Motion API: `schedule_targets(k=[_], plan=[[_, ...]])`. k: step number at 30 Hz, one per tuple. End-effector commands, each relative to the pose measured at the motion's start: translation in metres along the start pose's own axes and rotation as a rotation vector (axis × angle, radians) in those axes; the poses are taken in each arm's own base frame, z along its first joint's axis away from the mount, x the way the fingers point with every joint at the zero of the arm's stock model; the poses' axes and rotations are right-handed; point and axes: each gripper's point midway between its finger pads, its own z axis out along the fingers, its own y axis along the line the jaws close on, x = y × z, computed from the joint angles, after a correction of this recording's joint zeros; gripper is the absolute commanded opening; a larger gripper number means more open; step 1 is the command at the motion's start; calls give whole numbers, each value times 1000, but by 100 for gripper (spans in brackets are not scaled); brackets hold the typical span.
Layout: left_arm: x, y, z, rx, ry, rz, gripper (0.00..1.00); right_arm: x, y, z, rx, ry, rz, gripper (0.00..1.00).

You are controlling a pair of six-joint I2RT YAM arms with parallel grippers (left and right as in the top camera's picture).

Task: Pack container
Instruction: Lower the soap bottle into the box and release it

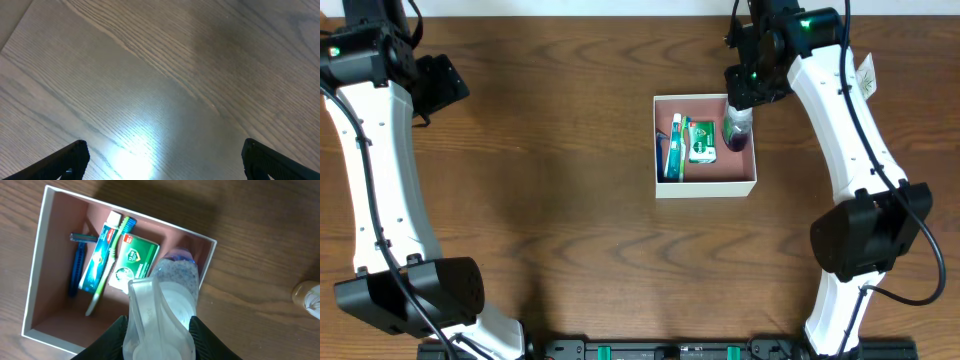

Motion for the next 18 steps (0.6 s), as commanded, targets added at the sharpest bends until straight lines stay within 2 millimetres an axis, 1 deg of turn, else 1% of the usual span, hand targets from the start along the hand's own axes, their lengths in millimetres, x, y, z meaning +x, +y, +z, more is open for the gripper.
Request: schedule_targets(k=[1, 4, 8, 18], plan=[[2, 3, 5, -15, 14, -1, 98, -10, 0, -7, 17, -40, 8, 36], [2, 3, 5, -15, 14, -1, 98, -12, 0, -5, 17, -44, 9, 37], [2, 3, 5, -15, 14, -1, 98, -15, 0, -1, 16, -52, 54, 37], [2, 3, 5, -15, 14, -1, 98, -19, -2, 0, 23, -68, 83, 38]])
